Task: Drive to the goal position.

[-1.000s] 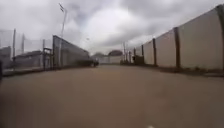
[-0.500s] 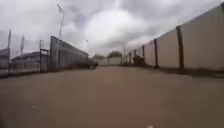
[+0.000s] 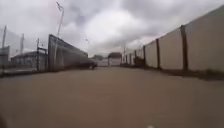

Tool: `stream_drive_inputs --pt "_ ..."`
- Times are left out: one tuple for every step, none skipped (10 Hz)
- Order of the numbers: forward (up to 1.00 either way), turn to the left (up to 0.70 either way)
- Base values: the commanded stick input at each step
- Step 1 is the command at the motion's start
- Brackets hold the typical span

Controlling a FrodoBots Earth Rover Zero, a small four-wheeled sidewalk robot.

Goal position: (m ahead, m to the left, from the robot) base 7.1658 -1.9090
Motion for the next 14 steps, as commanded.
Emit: stream_drive_inputs --pt "0.85 0.01" --pt "0.85 0.01" --pt "0.85 0.01" --pt "0.85 0.01" --pt "0.85 0.01" --pt "0.85 0.01" --pt "0.85 0.01" --pt "0.85 0.01" --pt "0.85 0.01" --pt "0.85 0.01" --pt "0.85 0.01" --pt "0.85 0.01" --pt "0.85 0.01" --pt "0.85 0.01"
